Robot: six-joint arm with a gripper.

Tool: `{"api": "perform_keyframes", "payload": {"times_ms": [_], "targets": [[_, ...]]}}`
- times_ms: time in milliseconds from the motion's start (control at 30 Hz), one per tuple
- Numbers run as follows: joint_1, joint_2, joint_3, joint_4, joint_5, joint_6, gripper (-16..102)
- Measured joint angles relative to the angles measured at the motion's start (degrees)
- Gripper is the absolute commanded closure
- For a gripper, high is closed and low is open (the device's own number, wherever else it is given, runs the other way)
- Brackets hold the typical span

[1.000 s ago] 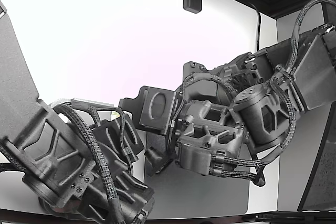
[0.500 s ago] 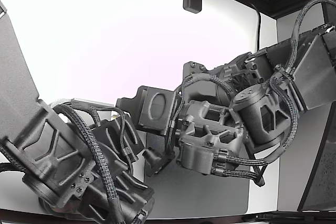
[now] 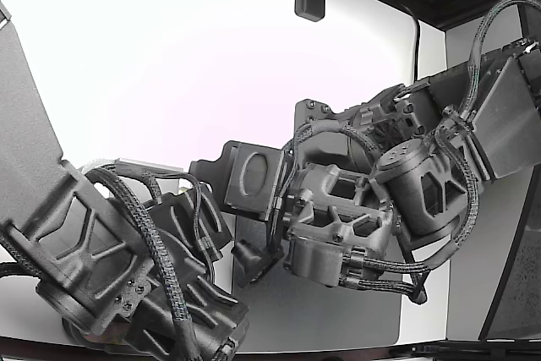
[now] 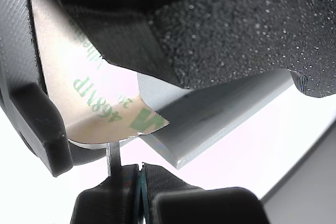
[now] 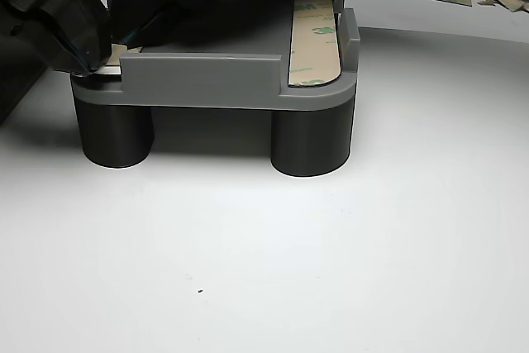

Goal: Peel off protective film from adhesive tape.

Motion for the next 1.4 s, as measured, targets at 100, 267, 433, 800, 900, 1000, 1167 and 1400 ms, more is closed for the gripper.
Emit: {"api": "perform_keyframes", "payload": {"times_ms": [100, 267, 433, 800, 900, 1000, 1167, 1400], "targets": [[0.2, -0.5, -0.7, 0.5, 0.2, 0.4, 97], [0.4, -1.0, -0.9, 0.9, 0.4, 0.8, 97], [0.6, -1.5, -1.1, 0.9, 0.4, 1.0, 97], [0.7, -3.7, -2.5, 1.4, 0.4, 1.7, 97], [0.7, -4.1, -2.6, 1.7, 0.4, 1.9, 97], [0.7, -4.3, -2.7, 1.9, 0.4, 2.3, 97], [0.7, -4.5, -2.8, 2.3, 0.3, 3.0, 97], [0.8, -4.5, -2.9, 3.0, 0.2, 3.8, 97]]}}
